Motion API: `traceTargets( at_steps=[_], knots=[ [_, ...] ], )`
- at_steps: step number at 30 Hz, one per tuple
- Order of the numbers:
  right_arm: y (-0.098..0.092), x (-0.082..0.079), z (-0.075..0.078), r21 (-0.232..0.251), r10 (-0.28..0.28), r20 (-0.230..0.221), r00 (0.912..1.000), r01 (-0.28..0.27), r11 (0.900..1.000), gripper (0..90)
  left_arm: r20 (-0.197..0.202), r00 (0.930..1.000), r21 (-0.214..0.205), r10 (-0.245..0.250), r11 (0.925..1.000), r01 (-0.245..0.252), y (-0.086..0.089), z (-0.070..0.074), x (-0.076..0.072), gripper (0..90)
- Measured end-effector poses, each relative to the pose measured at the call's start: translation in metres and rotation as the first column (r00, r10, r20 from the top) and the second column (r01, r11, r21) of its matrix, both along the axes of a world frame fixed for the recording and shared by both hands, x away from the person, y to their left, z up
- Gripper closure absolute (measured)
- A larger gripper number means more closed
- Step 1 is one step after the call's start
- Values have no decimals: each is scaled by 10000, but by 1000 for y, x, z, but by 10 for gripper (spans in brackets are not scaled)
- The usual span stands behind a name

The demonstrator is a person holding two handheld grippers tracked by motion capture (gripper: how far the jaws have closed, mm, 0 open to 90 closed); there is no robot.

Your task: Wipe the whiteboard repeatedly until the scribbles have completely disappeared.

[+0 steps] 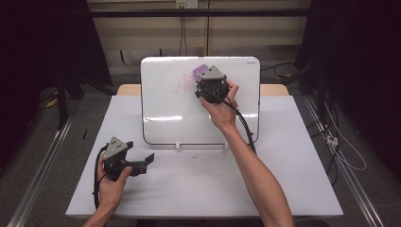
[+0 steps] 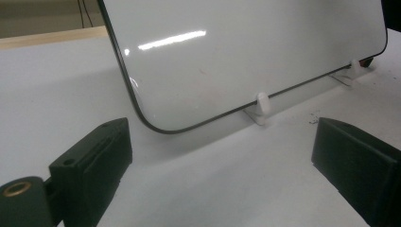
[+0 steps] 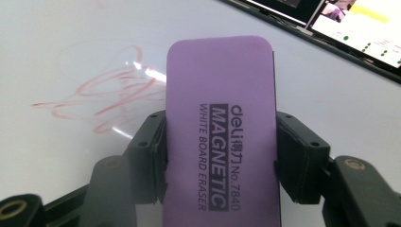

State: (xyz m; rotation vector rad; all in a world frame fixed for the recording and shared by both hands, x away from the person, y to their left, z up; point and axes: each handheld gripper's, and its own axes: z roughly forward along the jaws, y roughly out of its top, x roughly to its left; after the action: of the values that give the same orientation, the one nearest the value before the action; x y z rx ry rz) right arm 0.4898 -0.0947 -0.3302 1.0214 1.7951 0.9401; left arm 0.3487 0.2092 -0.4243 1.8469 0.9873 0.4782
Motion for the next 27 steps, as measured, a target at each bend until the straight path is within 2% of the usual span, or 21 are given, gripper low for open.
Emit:
traceTargets(
  at_steps=[2, 3, 4, 5, 7, 9, 10, 14, 17, 19, 20, 23, 24, 27],
  knots=[
    [14, -3, -6, -30, 431, -205, 9989, -431, 9991, 418, -8, 10000, -9, 4, 10000, -4, -1, 0, 0, 57],
    [14, -3, -6, -30, 431, -205, 9989, -431, 9991, 418, -8, 10000, 2, 13, 10000, -13, -1, 0, 0, 57],
    [25, -6, -10, -207, 714, -298, 9970, -721, 9972, 418, -16, 10000, 22, -2, 10000, 2, -1, 0, 0, 57],
    [25, -6, -10, -207, 714, -298, 9970, -721, 9972, 418, -14, 10000, 29, -17, 10000, 17, -1, 0, 0, 57],
    [42, -11, -17, -391, 996, -335, 9945, -1009, 9941, 418, -10, 10000, 34, -12, 10000, 12, -1, 0, 0, 57],
    [45, -12, -19, -475, 1065, -349, 9937, -1081, 9930, 418, -27, 10000, 62, -12, 10000, 12, -1, 0, 0, 57],
    [54, -15, -23, -629, 1243, -367, 9916, -1264, 9900, 418, -22, 10000, 65, -11, 10000, 11, -1, 0, 0, 57],
    [59, -19, -26, -855, 1406, -344, 9895, -1431, 9860, 418, -45, 10000, 40, -8, 10000, 8, -1, -1, 0, 57],
    [55, -18, -24, -862, 1442, -329, 9890, -1465, 9854, 418, -9, 10000, 44, -6, 10000, 6, 0, 0, 0, 57],
    [43, -13, -18, -515, 1143, -216, 9932, -1153, 9920, 418, -18, 10000, 25, -1, 10000, 1, 1, 0, -1, 57],
    [43, -13, -18, -515, 1143, -216, 9932, -1153, 9920, 418, -36, 10000, -23, 25, 10000, -25, 1, 0, -1, 57],
    [20, -4, -9, 32, 640, -130, 9979, -639, 9980, 418, -49, 10000, 24, 21, 10000, -21, 2, -1, -1, 57],
    [7, 2, -1, 273, 312, -51, 9995, -310, 9991, 418, -59, 10000, 33, 34, 10000, -34, 2, -1, -1, 57],
    [-3, 7, 7, 553, 22, 9, 10000, -22, 9985, 418, -20, 10000, 9, 51, 10000, -51, 2, 0, -1, 57]
  ],
)
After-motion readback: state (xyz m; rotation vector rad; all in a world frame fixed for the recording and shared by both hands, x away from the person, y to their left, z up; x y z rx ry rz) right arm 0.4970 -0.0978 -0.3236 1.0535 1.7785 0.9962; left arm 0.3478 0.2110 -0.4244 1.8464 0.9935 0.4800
